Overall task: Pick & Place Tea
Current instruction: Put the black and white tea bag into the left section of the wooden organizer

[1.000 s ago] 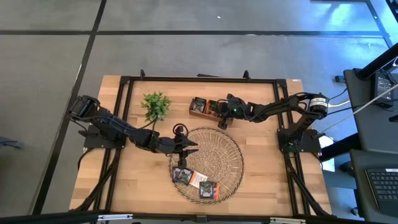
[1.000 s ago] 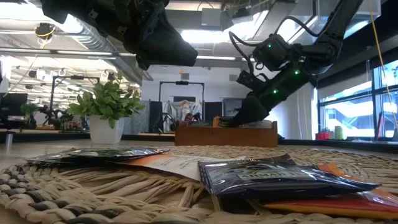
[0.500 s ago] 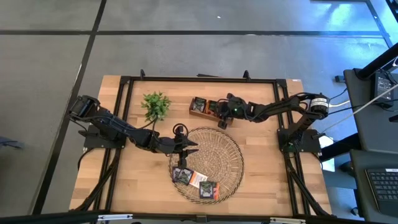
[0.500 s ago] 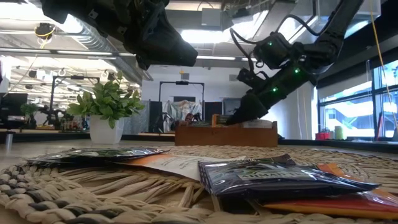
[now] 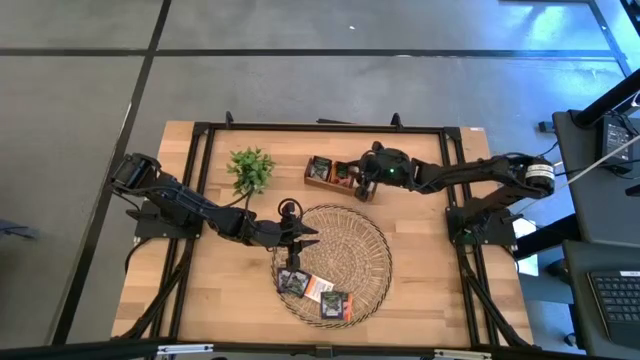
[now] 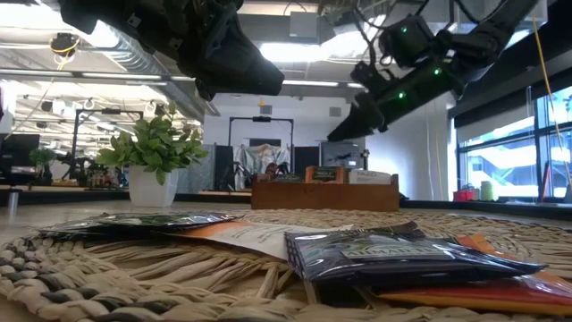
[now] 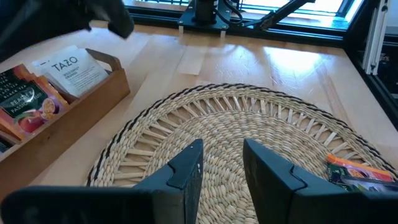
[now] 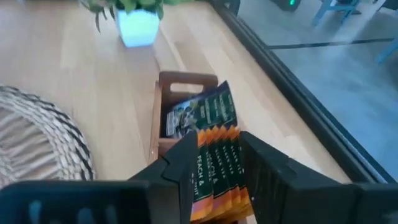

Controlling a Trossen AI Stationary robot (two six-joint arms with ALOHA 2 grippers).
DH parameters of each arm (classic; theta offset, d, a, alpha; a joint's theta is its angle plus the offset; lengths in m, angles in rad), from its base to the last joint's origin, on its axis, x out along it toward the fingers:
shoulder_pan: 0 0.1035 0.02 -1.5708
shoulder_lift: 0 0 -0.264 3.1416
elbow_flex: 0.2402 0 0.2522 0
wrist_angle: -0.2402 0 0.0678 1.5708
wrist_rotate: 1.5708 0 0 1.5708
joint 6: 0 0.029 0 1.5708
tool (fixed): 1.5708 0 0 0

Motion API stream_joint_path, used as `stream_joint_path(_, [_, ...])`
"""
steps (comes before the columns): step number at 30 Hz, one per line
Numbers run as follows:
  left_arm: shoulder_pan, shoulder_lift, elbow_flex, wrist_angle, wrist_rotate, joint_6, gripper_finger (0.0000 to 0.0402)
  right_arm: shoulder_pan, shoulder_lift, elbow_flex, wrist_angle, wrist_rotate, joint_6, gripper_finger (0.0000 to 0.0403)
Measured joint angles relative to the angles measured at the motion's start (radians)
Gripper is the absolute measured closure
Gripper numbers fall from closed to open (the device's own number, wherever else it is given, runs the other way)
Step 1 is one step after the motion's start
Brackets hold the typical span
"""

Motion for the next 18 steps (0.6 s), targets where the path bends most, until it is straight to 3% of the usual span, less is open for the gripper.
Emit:
stream_joint_path(5, [0.0, 0.0, 0.0, -0.003, 0.015, -0.01, 0.0292, 0.034, -0.059, 0.0, -0.041, -0.046, 0.043, 0.0282])
stream_joint_path(11, [-0.001, 0.0, 0.0, -0.035, 0.184, -0.107, 0.0292, 0.128, -0.087, 0.0, -0.053, -0.356, 0.052, 0.0282])
stream_joint_path(13, [-0.009, 0.0, 0.0, -0.042, 0.24, -0.14, 0.0292, 0.167, -0.084, 0.0, -0.052, -0.416, 0.075, 0.0282])
stream_joint_path(18, [-0.048, 0.0, 0.0, -0.047, 0.332, -0.171, 0.0292, 0.259, -0.065, 0.0, -0.051, -0.428, 0.099, 0.0282])
